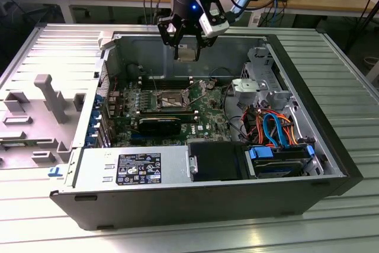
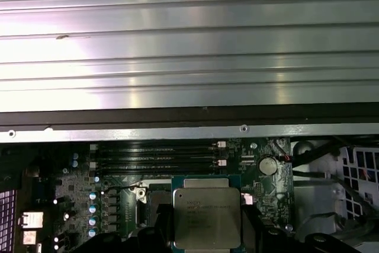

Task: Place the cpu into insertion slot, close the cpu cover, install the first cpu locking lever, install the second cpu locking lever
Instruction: 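Place the cpu into insertion slot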

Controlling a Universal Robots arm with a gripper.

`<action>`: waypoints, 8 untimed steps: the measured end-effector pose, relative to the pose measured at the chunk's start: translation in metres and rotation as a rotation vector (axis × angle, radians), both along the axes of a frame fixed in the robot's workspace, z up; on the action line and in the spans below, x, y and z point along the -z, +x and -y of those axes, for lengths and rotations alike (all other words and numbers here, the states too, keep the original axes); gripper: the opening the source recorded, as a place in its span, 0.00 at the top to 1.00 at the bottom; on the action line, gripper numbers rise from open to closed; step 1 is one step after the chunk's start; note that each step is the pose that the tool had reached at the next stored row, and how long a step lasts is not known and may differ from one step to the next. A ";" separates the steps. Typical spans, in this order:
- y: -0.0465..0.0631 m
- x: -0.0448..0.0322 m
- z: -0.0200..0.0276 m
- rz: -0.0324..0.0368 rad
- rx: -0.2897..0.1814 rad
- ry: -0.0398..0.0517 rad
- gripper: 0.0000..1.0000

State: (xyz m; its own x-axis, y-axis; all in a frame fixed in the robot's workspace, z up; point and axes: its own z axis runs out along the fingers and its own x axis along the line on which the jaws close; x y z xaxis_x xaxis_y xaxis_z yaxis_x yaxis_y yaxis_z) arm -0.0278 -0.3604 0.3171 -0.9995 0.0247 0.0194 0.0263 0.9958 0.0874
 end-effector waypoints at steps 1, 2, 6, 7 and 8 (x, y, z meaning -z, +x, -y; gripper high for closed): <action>0.000 0.0003 0.0001 0.0001 0.000 0.0001 0.45; 0.000 0.0007 0.0004 0.0001 0.000 0.0000 0.45; -0.001 0.0017 0.0010 0.0001 0.000 -0.0002 0.45; -0.001 0.0019 0.0011 0.0001 0.000 -0.0003 0.45; -0.001 0.0021 0.0012 0.0001 0.000 -0.0003 0.45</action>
State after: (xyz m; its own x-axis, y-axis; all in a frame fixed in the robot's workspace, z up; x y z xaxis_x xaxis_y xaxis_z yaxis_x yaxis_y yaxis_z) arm -0.0292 -0.3616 0.3150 -0.9995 0.0248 0.0193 0.0264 0.9959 0.0870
